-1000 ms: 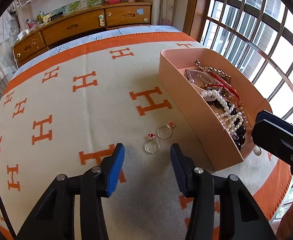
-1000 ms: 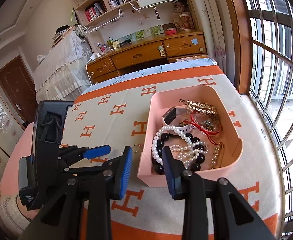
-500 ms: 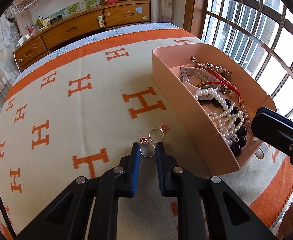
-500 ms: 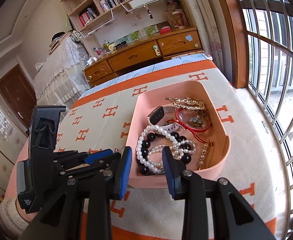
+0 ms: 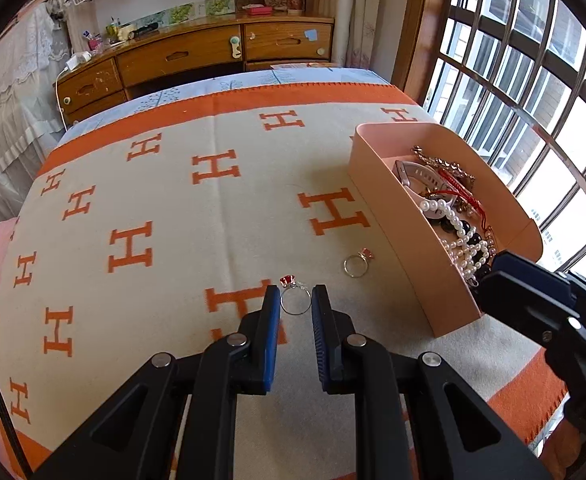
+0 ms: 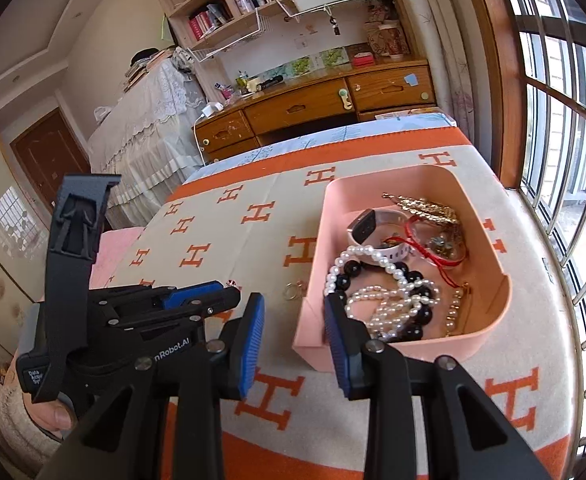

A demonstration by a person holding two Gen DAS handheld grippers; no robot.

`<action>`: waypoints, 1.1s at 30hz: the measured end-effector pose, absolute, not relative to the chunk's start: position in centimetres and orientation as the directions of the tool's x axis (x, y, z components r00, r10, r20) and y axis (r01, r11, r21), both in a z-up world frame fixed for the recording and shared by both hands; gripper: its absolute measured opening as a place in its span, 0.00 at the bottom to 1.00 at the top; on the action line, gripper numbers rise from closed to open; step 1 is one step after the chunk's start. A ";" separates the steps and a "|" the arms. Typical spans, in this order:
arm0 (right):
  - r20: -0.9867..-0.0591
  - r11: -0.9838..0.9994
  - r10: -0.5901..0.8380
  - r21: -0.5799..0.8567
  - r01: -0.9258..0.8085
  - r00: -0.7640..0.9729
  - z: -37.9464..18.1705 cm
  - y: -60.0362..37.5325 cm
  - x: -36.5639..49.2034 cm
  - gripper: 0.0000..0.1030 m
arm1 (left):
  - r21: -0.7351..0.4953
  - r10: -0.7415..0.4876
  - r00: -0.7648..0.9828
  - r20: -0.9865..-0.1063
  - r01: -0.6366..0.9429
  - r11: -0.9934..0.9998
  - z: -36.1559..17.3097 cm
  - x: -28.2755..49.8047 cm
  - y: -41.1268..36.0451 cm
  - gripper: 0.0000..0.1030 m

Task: Organize jewelry
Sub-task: 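Grasp the second silver ring with the right tool while the left tool holds its ring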

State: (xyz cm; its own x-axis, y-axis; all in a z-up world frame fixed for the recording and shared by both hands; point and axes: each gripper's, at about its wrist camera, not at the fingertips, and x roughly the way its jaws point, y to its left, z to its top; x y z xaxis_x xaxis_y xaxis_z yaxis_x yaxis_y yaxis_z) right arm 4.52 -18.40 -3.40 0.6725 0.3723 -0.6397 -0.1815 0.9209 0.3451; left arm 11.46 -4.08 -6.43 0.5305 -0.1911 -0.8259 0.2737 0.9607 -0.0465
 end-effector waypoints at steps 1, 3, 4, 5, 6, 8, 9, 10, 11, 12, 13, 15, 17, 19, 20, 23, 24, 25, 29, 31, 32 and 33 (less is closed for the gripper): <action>-0.643 0.918 0.381 0.347 -0.190 0.665 -3.4 -17.9 4.7 0.31 | -0.050 -0.192 0.536 -0.822 0.268 0.962 -6.1 11.2 -3.6 0.13; -0.651 0.917 0.389 0.346 -0.201 0.652 -3.5 -16.8 5.0 0.31 | -0.056 -0.194 0.545 -0.816 0.259 0.964 -5.6 10.8 -2.7 0.13; -0.657 0.916 0.392 0.345 -0.206 0.644 -3.5 -16.1 5.2 0.31 | -0.060 -0.194 0.550 -0.813 0.253 0.966 -5.3 10.6 -2.3 0.13; -0.663 0.915 0.396 0.346 -0.209 0.636 -3.6 -15.6 5.3 0.31 | -0.063 -0.195 0.554 -0.810 0.248 0.967 -5.1 10.5 -1.8 0.14; -0.668 0.915 0.397 0.346 -0.209 0.629 -3.6 -15.1 5.5 0.31 | -0.068 -0.197 0.556 -0.807 0.245 0.967 -4.9 10.3 -1.5 0.14; -0.681 0.916 0.393 0.347 -0.201 0.618 -3.7 -14.0 6.0 0.31 | -0.075 -0.199 0.564 -0.801 0.236 0.969 -4.6 10.2 -0.5 0.14; -0.689 0.919 0.386 0.344 -0.192 0.614 -3.9 -13.6 6.2 0.31 | -0.082 -0.203 0.567 -0.798 0.232 0.969 -4.5 10.1 0.0 0.14; -0.700 0.925 0.372 0.338 -0.175 0.610 -4.0 -13.1 6.5 0.31 | -0.090 -0.207 0.570 -0.795 0.227 0.970 -4.4 10.2 0.6 0.14; -0.710 0.928 0.361 0.335 -0.160 0.605 -4.2 -12.7 6.8 0.31 | -0.098 -0.211 0.573 -0.792 0.221 0.970 -4.4 10.2 1.0 0.14; -0.720 0.932 0.349 0.331 -0.145 0.600 -4.4 -12.3 7.1 0.31 | -0.108 -0.215 0.576 -0.789 0.215 0.971 -4.3 10.2 1.6 0.14; -0.732 0.939 0.329 0.320 -0.125 0.597 -4.6 -11.8 7.3 0.31 | -0.117 -0.221 0.577 -0.786 0.212 0.970 -4.3 10.2 2.0 0.14; -0.753 0.953 0.283 0.291 -0.086 0.594 -5.0 -11.1 7.7 0.31 | -0.130 -0.229 0.577 -0.784 0.208 0.969 -4.4 10.4 3.0 0.14; -0.772 0.964 0.233 0.261 -0.040 0.591 -5.3 -10.7 8.0 0.31 | -0.138 -0.236 0.574 -0.784 0.209 0.968 -4.6 10.5 3.7 0.14; -0.788 0.976 0.164 0.218 0.020 0.593 -5.7 -10.2 8.2 0.31 | -0.144 -0.242 0.572 -0.784 0.212 0.967 -4.8 10.6 4.4 0.14; -0.794 0.977 0.142 0.208 0.046 0.591 -5.9 -10.2 8.4 0.31 | -0.147 -0.246 0.571 -0.783 0.214 0.966 -4.8 10.7 4.8 0.14; -0.803 0.974 0.078 0.187 0.125 0.591 -6.5 -10.1 8.8 0.31 | -0.163 -0.263 0.572 -0.777 0.220 0.962 -4.9 11.0 5.7 0.14; -0.805 0.974 0.052 0.171 0.148 0.590 -6.6 -9.9 8.8 0.31 | -0.171 -0.271 0.573 -0.774 0.222 0.960 -4.9 11.1 6.0 0.14; -0.808 0.973 0.032 0.159 0.165 0.589 -6.7 -9.7 8.9 0.31 | -0.179 -0.279 0.573 -0.771 0.225 0.958 -4.9 11.2 6.3 0.14; -0.832 0.965 -0.045 0.106 0.238 0.553 -7.4 -9.1 9.6 0.31 | -0.208 -0.306 0.569 -0.763 0.233 0.950 -5.1 11.5 7.2 0.14; -0.842 0.962 -0.042 0.112 0.250 0.538 -7.8 -8.6 9.8 0.31 | -0.226 -0.319 0.564 -0.761 0.231 0.946 -5.4 11.7 7.7 0.14; -0.841 0.962 -0.068 0.088 0.259 0.538 -7.9 -8.3 9.8 0.31 | -0.235 -0.326 0.561 -0.761 0.229 0.945 -5.5 11.8 7.9 0.14; -0.840 0.960 -0.104 0.056 0.275 0.533 -7.9 -8.0 9.9 0.31 | -0.245 -0.332 0.558 -0.761 0.226 0.943 -5.7 11.9 8.2 0.14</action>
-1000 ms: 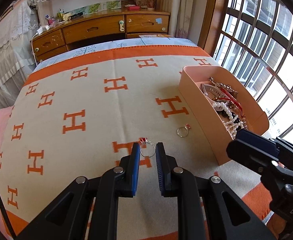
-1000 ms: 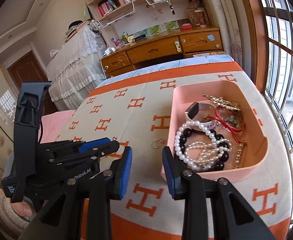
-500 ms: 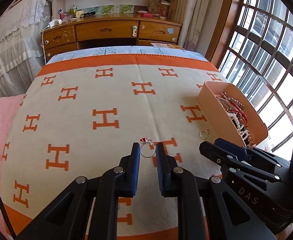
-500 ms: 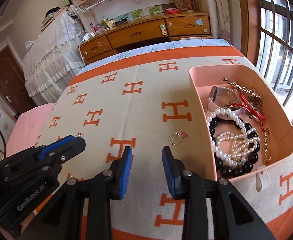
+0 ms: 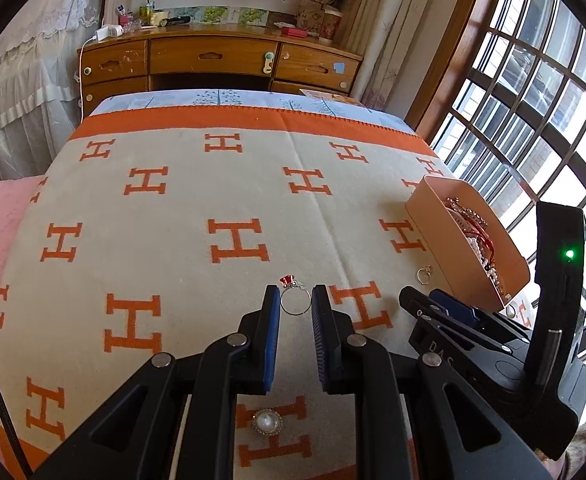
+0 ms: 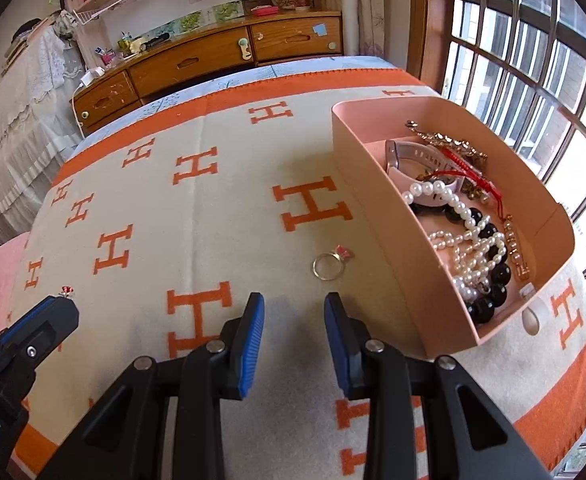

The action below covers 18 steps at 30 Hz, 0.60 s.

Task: Organize jewelry
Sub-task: 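Grasp the second silver ring with the right tool while the left tool holds its ring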

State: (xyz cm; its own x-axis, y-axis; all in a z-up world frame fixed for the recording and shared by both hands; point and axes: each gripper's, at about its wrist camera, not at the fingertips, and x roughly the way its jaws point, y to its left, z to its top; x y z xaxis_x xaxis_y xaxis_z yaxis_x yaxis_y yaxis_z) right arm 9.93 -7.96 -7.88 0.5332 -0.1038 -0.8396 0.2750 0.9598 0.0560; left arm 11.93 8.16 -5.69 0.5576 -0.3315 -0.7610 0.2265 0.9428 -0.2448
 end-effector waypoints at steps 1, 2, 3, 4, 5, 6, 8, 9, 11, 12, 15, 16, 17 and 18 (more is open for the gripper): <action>-0.838 0.956 -0.126 0.040 0.290 0.530 -7.9 -7.8 10.0 0.31 | -0.251 -0.334 0.555 -0.762 0.223 0.942 -5.8 12.0 8.4 0.14; -0.836 0.951 -0.137 0.040 0.308 0.531 -7.9 -8.0 10.1 0.31 | -0.256 -0.337 0.553 -0.762 0.221 0.941 -6.0 12.1 8.6 0.14; -0.834 0.943 -0.148 0.043 0.329 0.532 -7.9 -8.3 10.2 0.31 | -0.260 -0.340 0.551 -0.762 0.220 0.940 -6.1 12.2 8.8 0.14; -0.831 0.934 -0.160 0.046 0.353 0.533 -7.9 -8.8 10.2 0.30 | -0.265 -0.343 0.550 -0.761 0.219 0.939 -6.1 12.2 9.0 0.14; -0.828 0.930 -0.160 0.056 0.364 0.537 -7.9 -9.1 10.3 0.31 | -0.269 -0.346 0.550 -0.760 0.219 0.938 -6.2 12.2 9.1 0.14; -0.825 0.929 -0.160 0.060 0.366 0.541 -7.9 -9.4 10.4 0.31 | -0.272 -0.349 0.551 -0.758 0.219 0.937 -6.2 12.2 9.2 0.14; -0.817 0.935 -0.160 0.054 0.350 0.553 -8.0 -9.5 10.5 0.31 | -0.278 -0.354 0.550 -0.756 0.219 0.935 -6.3 12.2 9.4 0.14; -0.813 0.939 -0.162 0.047 0.341 0.559 -8.0 -9.5 10.6 0.31 | -0.281 -0.357 0.549 -0.756 0.220 0.934 -6.3 12.2 9.4 0.14; -0.809 0.946 -0.166 0.031 0.323 0.564 -8.1 -9.4 10.8 0.31 | -0.286 -0.361 0.546 -0.756 0.221 0.932 -6.4 12.2 9.4 0.14; -0.808 0.950 -0.170 0.019 0.313 0.564 -8.1 -9.2 10.9 0.31 | -0.287 -0.363 0.545 -0.756 0.222 0.932 -6.4 12.3 9.4 0.14; -0.806 0.960 -0.176 -0.012 0.281 0.565 -8.1 -8.8 11.5 0.31 | -0.287 -0.367 0.541 -0.757 0.228 0.930 -6.6 12.3 9.1 0.14; -0.806 0.962 -0.173 -0.015 0.273 0.566 -8.2 -8.8 11.6 0.31 | -0.288 -0.368 0.539 -0.758 0.230 0.930 -6.6 12.3 9.1 0.14; -0.807 0.965 -0.171 -0.020 0.263 0.566 -8.1 -8.8 11.7 0.30 | -0.287 -0.368 0.538 -0.759 0.231 0.930 -6.6 12.3 9.0 0.14; -0.807 0.968 -0.167 -0.024 0.252 0.566 -8.1 -8.7 11.8 0.30 | -0.286 -0.368 0.536 -0.760 0.232 0.930 -6.7 12.3 8.9 0.14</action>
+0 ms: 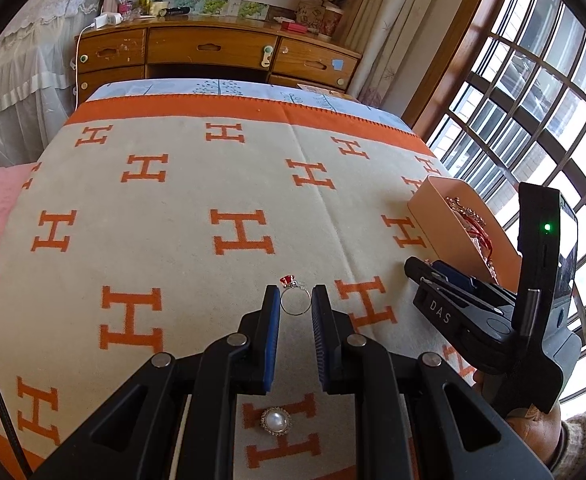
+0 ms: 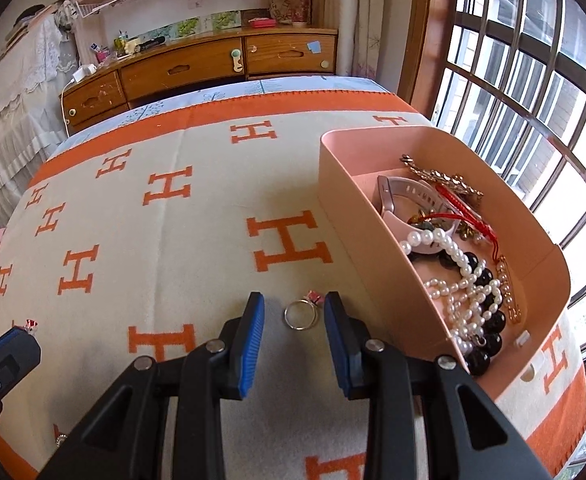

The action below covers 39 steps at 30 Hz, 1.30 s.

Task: Organize jewelry
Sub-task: 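Grasp the second silver ring with the right tool while the left tool holds its ring, then drop both rings into the pink box, opening both tools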

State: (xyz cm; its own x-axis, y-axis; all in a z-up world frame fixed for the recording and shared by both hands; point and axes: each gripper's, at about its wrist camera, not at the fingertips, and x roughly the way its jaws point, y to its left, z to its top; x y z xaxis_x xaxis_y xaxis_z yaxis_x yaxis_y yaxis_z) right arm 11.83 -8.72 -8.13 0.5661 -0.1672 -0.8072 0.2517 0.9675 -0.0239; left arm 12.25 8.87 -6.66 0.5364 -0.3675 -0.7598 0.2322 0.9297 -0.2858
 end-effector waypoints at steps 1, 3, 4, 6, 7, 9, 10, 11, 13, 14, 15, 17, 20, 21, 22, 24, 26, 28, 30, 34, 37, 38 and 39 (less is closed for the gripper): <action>-0.808 0.970 -0.164 -0.029 0.240 0.566 -8.1 -8.7 12.0 0.30 | -0.285 -0.367 0.535 -0.761 0.233 0.930 -6.7 12.2 8.8 0.14; -0.809 0.976 -0.158 -0.041 0.214 0.566 -8.1 -8.6 12.2 0.28 | -0.283 -0.366 0.535 -0.762 0.234 0.930 -6.7 12.2 8.6 0.14; -0.811 0.979 -0.150 -0.042 0.200 0.565 -8.1 -8.6 12.3 0.26 | -0.281 -0.366 0.535 -0.762 0.235 0.930 -6.7 12.2 8.6 0.14; -0.816 0.984 -0.131 -0.038 0.173 0.563 -8.0 -8.7 12.4 0.14 | -0.275 -0.362 0.537 -0.762 0.238 0.932 -6.6 12.1 8.4 0.14; -0.819 0.986 -0.124 -0.038 0.163 0.561 -8.0 -8.8 12.4 0.14 | -0.273 -0.361 0.537 -0.762 0.239 0.932 -6.5 12.0 8.4 0.14; -0.821 0.989 -0.106 -0.027 0.148 0.561 -8.0 -8.9 12.4 0.14 | -0.268 -0.359 0.538 -0.762 0.242 0.933 -6.4 11.9 8.2 0.14; -0.822 0.990 -0.092 -0.014 0.142 0.562 -8.0 -9.1 12.3 0.14 | -0.265 -0.357 0.540 -0.762 0.243 0.933 -6.3 11.9 8.1 0.14; -0.823 0.991 -0.076 0.003 0.137 0.563 -7.9 -9.3 12.2 0.14 | -0.262 -0.356 0.540 -0.763 0.245 0.934 -6.2 11.8 7.9 0.14; -0.825 0.989 -0.021 0.064 0.130 0.564 -7.8 -10.0 11.9 0.14 | -0.254 -0.351 0.542 -0.763 0.248 0.935 -6.0 11.7 7.6 0.14; -0.826 0.987 0.011 0.099 0.126 0.564 -7.8 -10.3 11.8 0.14 | -0.251 -0.350 0.543 -0.763 0.251 0.935 -5.8 11.6 7.4 0.14; -0.826 0.984 0.045 0.135 0.119 0.562 -7.7 -10.5 11.6 0.14 | -0.247 -0.349 0.543 -0.763 0.254 0.935 -5.7 11.5 7.2 0.14; -0.824 0.976 0.098 0.189 0.107 0.558 -7.6 -10.9 11.1 0.14 | -0.238 -0.346 0.545 -0.764 0.261 0.936 -5.4 11.2 6.7 0.14; -0.796 0.962 0.171 0.262 0.075 0.581 -6.5 -11.6 10.0 0.14 | -0.227 -0.347 0.545 -0.763 0.276 0.934 -4.8 10.8 5.5 0.14; -0.782 0.958 0.187 0.278 0.065 0.595 -6.0 -11.8 9.6 0.14 | -0.222 -0.347 0.544 -0.764 0.283 0.933 -4.6 10.7 5.0 0.14; -0.768 0.955 0.199 0.292 0.057 0.609 -5.3 -12.2 9.2 0.14 | -0.216 -0.348 0.543 -0.764 0.293 0.932 -4.3 10.6 4.5 0.14; -0.734 0.945 0.225 0.324 0.040 0.641 -4.0 -13.2 8.4 0.14 | -0.201 -0.347 0.545 -0.764 0.310 0.929 -3.9 10.4 3.3 0.14; -0.701 0.938 0.232 0.345 0.036 0.675 -2.6 -14.4 7.7 0.14 | -0.190 -0.352 0.545 -0.761 0.331 0.924 -3.3 10.3 2.0 0.14; -0.671 0.930 0.233 0.365 0.039 0.704 -1.5 -15.9 7.2 0.14 | -0.178 -0.358 0.548 -0.756 0.354 0.918 -2.6 10.4 0.6 0.14; -0.646 0.922 0.229 0.384 0.051 0.728 -0.6 -17.7 7.1 0.14 | -0.170 -0.371 0.550 -0.748 0.380 0.909 -1.8 10.7 -0.8 0.14; -0.611 0.899 0.238 0.433 0.068 0.755 0.5 -21.4 7.9 0.14 | -0.194 -0.423 0.532 -0.734 0.432 0.881 -0.1 12.3 -4.0 0.14; -0.590 0.861 0.291 0.505 0.063 0.754 0.7 -23.7 9.6 0.14 | -0.224 -0.462 0.511 -0.725 0.459 0.860 0.7 14.4 -6.5 0.14; -0.585 0.848 0.302 0.526 0.069 0.753 0.7 -24.4 10.2 0.14 | -0.238 -0.477 0.497 -0.724 0.469 0.850 0.8 15.2 -7.3 0.14; -0.578 0.832 0.317 0.550 0.073 0.752 0.6 -25.0 10.8 0.14 | -0.248 -0.486 0.486 -0.726 0.474 0.845 0.8 15.9 -8.2 0.14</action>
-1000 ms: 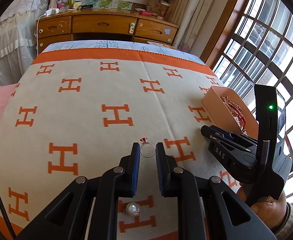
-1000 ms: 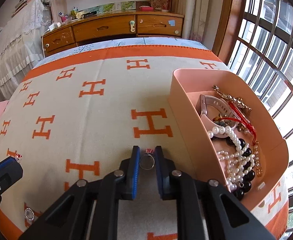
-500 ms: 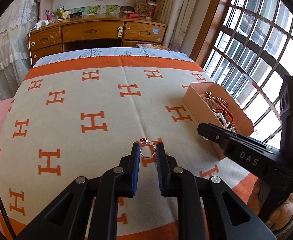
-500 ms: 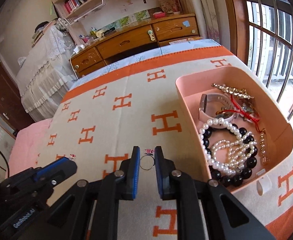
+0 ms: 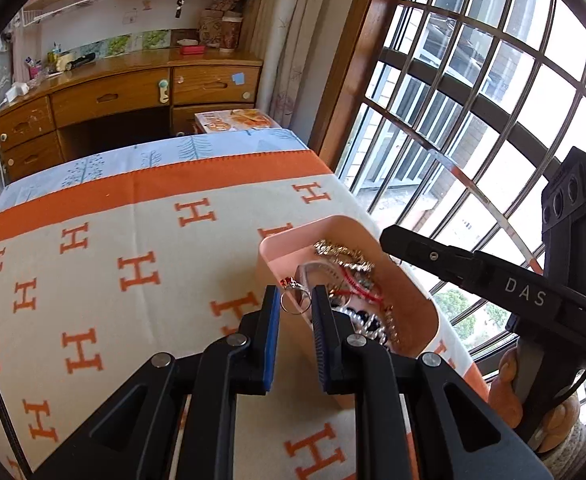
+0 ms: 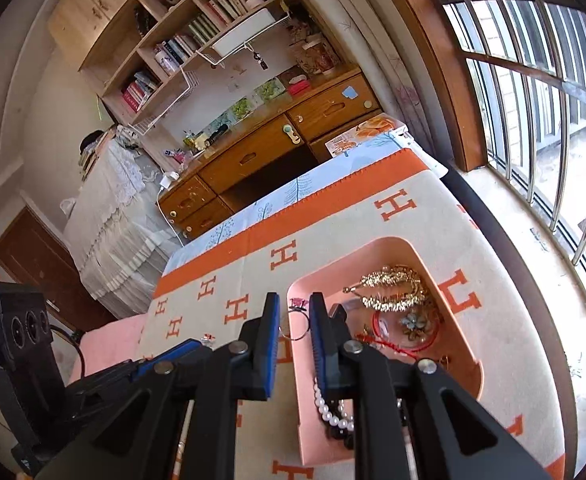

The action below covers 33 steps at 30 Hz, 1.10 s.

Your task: Organize jewelry

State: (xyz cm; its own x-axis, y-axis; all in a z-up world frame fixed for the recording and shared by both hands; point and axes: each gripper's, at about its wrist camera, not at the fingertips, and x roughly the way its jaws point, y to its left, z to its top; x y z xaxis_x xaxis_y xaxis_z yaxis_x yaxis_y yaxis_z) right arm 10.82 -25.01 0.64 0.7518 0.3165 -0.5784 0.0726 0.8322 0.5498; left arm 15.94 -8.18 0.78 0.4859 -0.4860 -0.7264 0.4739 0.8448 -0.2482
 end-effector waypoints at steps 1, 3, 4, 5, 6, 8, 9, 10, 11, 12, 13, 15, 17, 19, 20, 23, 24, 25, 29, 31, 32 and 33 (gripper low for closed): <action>-0.569 0.817 0.333 0.572 0.072 0.752 0.6 -25.5 11.4 0.14 | -0.256 -0.491 0.474 -0.731 0.477 0.841 0.7 16.7 -9.0 0.14; -0.560 0.799 0.345 0.596 0.077 0.754 0.5 -26.3 12.4 0.14 | -0.261 -0.481 0.459 -0.748 0.463 0.847 0.1 18.4 -10.4 0.14; -0.558 0.796 0.348 0.600 0.076 0.754 0.5 -26.5 13.0 0.14 | -0.261 -0.471 0.451 -0.758 0.453 0.853 -0.4 19.3 -11.0 0.14; -0.559 0.794 0.352 0.604 0.077 0.751 0.3 -26.7 13.4 0.15 | -0.260 -0.462 0.443 -0.769 0.442 0.858 -0.9 20.1 -11.6 0.14; -0.563 0.789 0.362 0.610 0.078 0.743 0.1 -26.8 13.9 0.15 | -0.255 -0.447 0.438 -0.780 0.429 0.866 -1.4 20.8 -12.0 0.14; -0.568 0.776 0.386 0.626 0.077 0.727 -0.5 -27.0 14.6 0.15 | -0.254 -0.427 0.418 -0.802 0.408 0.877 -2.7 22.1 -12.6 0.14; -0.570 0.772 0.393 0.631 0.078 0.722 -0.8 -27.1 14.9 0.15 | -0.255 -0.418 0.407 -0.812 0.396 0.882 -3.2 22.7 -12.9 0.14; -0.572 0.770 0.399 0.633 0.076 0.717 -1.0 -27.1 15.2 0.15 | -0.254 -0.411 0.401 -0.819 0.388 0.886 -3.7 23.0 -12.9 0.14; -0.574 0.769 0.401 0.634 0.078 0.713 -1.3 -27.1 15.4 0.15 | -0.248 -0.400 0.399 -0.825 0.381 0.891 -4.1 23.2 -12.9 0.14; -0.578 0.767 0.405 0.637 0.080 0.708 -1.5 -27.1 15.7 0.15 | -0.240 -0.389 0.399 -0.830 0.373 0.896 -4.4 23.3 -12.9 0.14; -0.580 0.762 0.415 0.643 0.081 0.701 -1.8 -27.1 15.9 0.15 | -0.238 -0.384 0.399 -0.833 0.369 0.899 -4.6 23.3 -12.9 0.14; -0.583 0.753 0.429 0.653 0.084 0.690 -2.3 -27.2 16.1 0.15 | -0.234 -0.379 0.408 -0.830 0.362 0.903 -4.5 23.1 -12.5 0.21; -0.589 0.748 0.441 0.658 0.085 0.677 -2.8 -27.1 16.7 0.15 | -0.231 -0.373 0.425 -0.825 0.348 0.909 -4.1 22.9 -11.9 0.25; -0.592 0.740 0.457 0.667 0.086 0.664 -3.2 -26.9 17.1 0.16 | -0.236 -0.370 0.436 -0.821 0.331 0.914 -3.7 22.7 -11.0 0.26; -0.595 0.739 0.464 0.669 0.084 0.657 -3.3 -26.8 17.2 0.16 | -0.239 -0.367 0.442 -0.818 0.319 0.917 -3.5 22.7 -10.4 0.30; -0.611 0.740 0.480 0.668 0.084 0.629 -3.8 -26.2 17.8 0.16 | -0.238 -0.347 0.472 -0.810 0.276 0.931 -3.1 22.2 -8.8 0.56; -0.616 0.736 0.490 0.672 0.085 0.617 -4.1 -26.0 18.1 0.17 | -0.236 -0.341 0.485 -0.805 0.264 0.935 -3.0 21.9 -8.4 0.57; -0.616 0.730 0.503 0.678 0.083 0.606 -4.3 -25.8 18.3 0.17 | -0.231 -0.334 0.491 -0.804 0.259 0.938 -2.9 21.7 -8.0 0.57; -0.626 0.725 0.512 0.682 0.095 0.589 -4.9 -25.3 18.7 0.19 | -0.221 -0.320 0.492 -0.809 0.249 0.943 -2.9 20.8 -6.9 0.57; -0.625 0.724 0.510 0.683 0.098 0.591 -4.8 -25.2 18.5 0.19 | -0.218 -0.315 0.492 -0.812 0.246 0.945 -2.8 20.4 -6.6 0.58; -0.624 0.726 0.506 0.681 0.097 0.596 -4.7 -25.2 18.3 0.19 | -0.215 -0.312 0.493 -0.812 0.245 0.945 -2.8 20.1 -6.4 0.58; -0.623 0.729 0.501 0.678 0.095 0.601 -4.5 -25.2 18.0 0.19 | -0.212 -0.310 0.496 -0.811 0.244 0.946 -2.7 19.8 -6.3 0.58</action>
State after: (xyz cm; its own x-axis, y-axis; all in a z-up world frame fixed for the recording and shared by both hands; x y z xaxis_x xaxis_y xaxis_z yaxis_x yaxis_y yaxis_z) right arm 18.02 -25.16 -4.46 0.6009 0.5013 -0.6226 0.0951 0.7285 0.6784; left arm 19.84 -6.28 -2.68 0.4959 -0.3097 -0.8113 0.2442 0.9463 -0.2119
